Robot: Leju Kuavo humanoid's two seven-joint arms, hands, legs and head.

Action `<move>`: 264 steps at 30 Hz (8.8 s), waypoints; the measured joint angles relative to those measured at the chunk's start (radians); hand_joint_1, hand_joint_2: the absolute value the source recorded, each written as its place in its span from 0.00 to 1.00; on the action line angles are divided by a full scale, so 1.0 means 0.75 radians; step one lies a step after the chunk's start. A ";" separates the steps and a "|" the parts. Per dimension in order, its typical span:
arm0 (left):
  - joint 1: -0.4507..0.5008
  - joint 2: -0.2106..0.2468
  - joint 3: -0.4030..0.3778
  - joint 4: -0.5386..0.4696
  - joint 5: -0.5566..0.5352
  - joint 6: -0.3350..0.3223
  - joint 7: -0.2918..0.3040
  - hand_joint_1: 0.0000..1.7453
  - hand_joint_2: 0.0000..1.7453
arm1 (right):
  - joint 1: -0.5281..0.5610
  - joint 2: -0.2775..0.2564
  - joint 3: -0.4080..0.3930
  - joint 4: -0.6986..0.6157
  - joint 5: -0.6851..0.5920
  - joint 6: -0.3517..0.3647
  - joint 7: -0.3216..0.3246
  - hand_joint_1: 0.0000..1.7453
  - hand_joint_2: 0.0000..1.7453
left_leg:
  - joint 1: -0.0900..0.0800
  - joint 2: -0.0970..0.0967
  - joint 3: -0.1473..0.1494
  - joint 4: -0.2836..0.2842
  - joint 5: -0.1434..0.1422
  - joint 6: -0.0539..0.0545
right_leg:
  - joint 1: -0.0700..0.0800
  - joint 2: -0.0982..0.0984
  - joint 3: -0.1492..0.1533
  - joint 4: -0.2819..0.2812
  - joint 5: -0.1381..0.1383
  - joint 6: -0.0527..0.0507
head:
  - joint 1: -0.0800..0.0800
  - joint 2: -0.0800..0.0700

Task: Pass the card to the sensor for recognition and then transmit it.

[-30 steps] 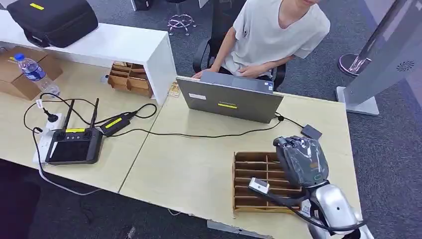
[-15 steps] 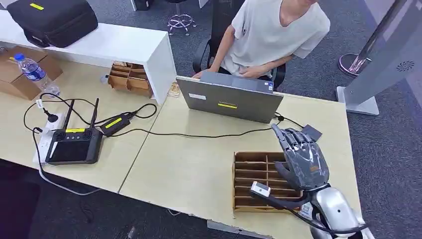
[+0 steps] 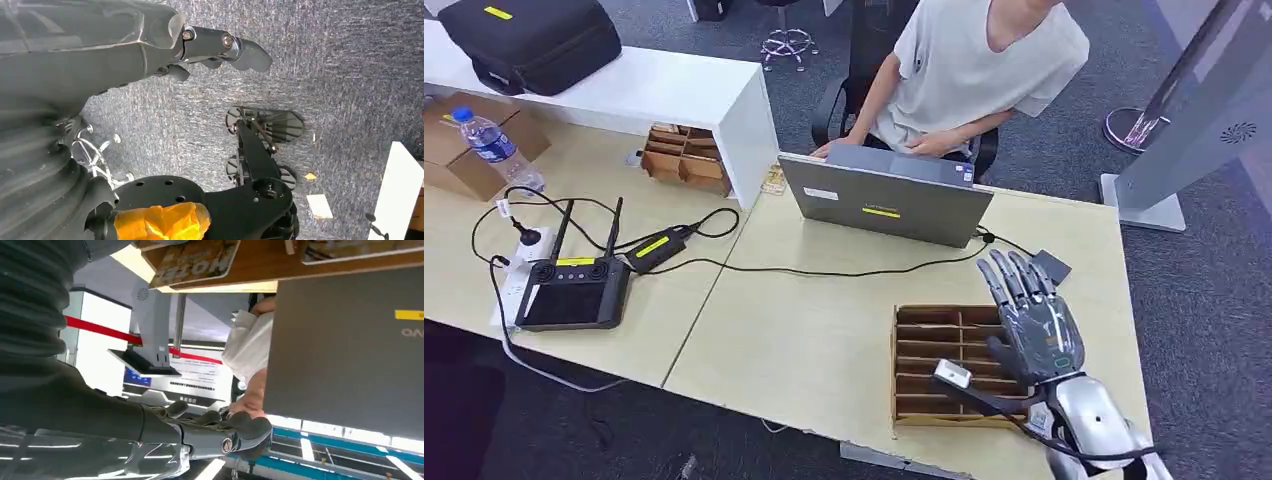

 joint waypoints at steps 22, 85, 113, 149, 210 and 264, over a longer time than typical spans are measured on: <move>-0.001 0.000 0.006 0.000 -0.002 0.006 0.000 0.00 1.00 | -0.022 0.002 -0.038 0.086 0.016 -0.005 0.002 0.00 1.00 | 0.000 0.000 0.001 0.000 0.000 0.000 | 0.000 0.000 0.001 0.000 0.000 0.000 | 0.000 0.000; -0.008 0.001 0.028 0.000 -0.023 0.029 -0.014 0.00 1.00 | -0.047 0.069 -0.042 0.150 -0.037 -0.007 -0.047 1.00 1.00 | 0.000 0.000 0.001 0.000 0.000 0.000 | 0.000 0.000 0.001 0.000 0.000 0.000 | 0.000 0.000; -0.008 0.003 0.029 0.000 -0.021 0.047 0.016 0.00 1.00 | -0.052 0.008 -0.047 0.052 -0.017 0.003 -0.055 1.00 1.00 | 0.000 0.000 0.001 0.000 0.000 0.000 | 0.000 0.000 0.001 0.000 0.000 0.000 | 0.000 0.000; -0.008 0.004 0.031 0.000 -0.066 0.035 0.031 0.00 1.00 | -0.164 -0.019 -0.067 -0.150 0.016 0.019 0.007 1.00 1.00 | 0.000 0.000 0.000 0.000 0.000 0.000 | 0.000 0.000 0.001 0.000 0.000 0.000 | 0.000 0.000; -0.006 0.006 0.055 0.000 -0.066 0.065 0.020 0.00 1.00 | 0.152 -0.253 -0.036 -0.553 -0.015 -0.080 -0.051 0.00 1.00 | 0.000 0.000 0.000 0.000 0.000 0.000 | 0.000 0.000 0.001 -0.001 0.000 0.000 | 0.000 0.000; -0.010 0.005 0.062 0.000 -0.138 0.029 0.032 0.00 1.00 | 0.072 0.008 0.310 -0.265 -0.068 -0.049 -0.066 0.00 1.00 | 0.001 0.000 0.000 -0.001 0.000 0.000 | 0.000 0.000 0.001 0.000 0.000 0.000 | 0.000 0.000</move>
